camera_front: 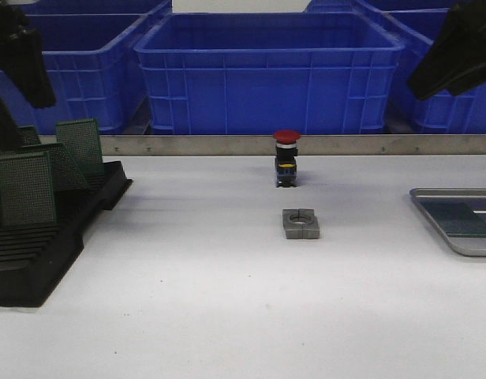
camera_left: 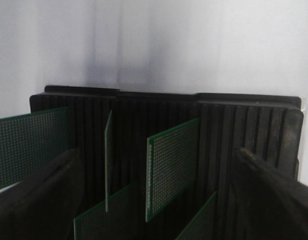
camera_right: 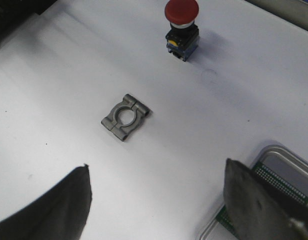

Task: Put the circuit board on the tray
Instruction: 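Lower the left gripper into the rack and grasp another green board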

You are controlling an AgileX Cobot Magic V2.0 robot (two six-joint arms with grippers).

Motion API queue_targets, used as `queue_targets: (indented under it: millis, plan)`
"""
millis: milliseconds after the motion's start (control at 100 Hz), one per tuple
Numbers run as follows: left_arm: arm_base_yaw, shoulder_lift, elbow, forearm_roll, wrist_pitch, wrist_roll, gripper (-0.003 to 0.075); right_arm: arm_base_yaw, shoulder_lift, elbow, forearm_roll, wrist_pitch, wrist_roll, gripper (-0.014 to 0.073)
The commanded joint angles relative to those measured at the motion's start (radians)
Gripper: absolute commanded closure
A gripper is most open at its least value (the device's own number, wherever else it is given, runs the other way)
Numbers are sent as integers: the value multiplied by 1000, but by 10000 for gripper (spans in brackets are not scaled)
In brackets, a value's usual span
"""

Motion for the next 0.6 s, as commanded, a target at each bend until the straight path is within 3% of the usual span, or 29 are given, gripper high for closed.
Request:
queue_targets:
  millis: [0, 590]
  plan:
    - [11, -56, -30, -16, 7, -15, 155, 0, -47, -25, 29, -15, -13, 27]
    - [15, -12, -17, -47, 2, -15, 156, 0, -47, -25, 34, -43, -13, 27]
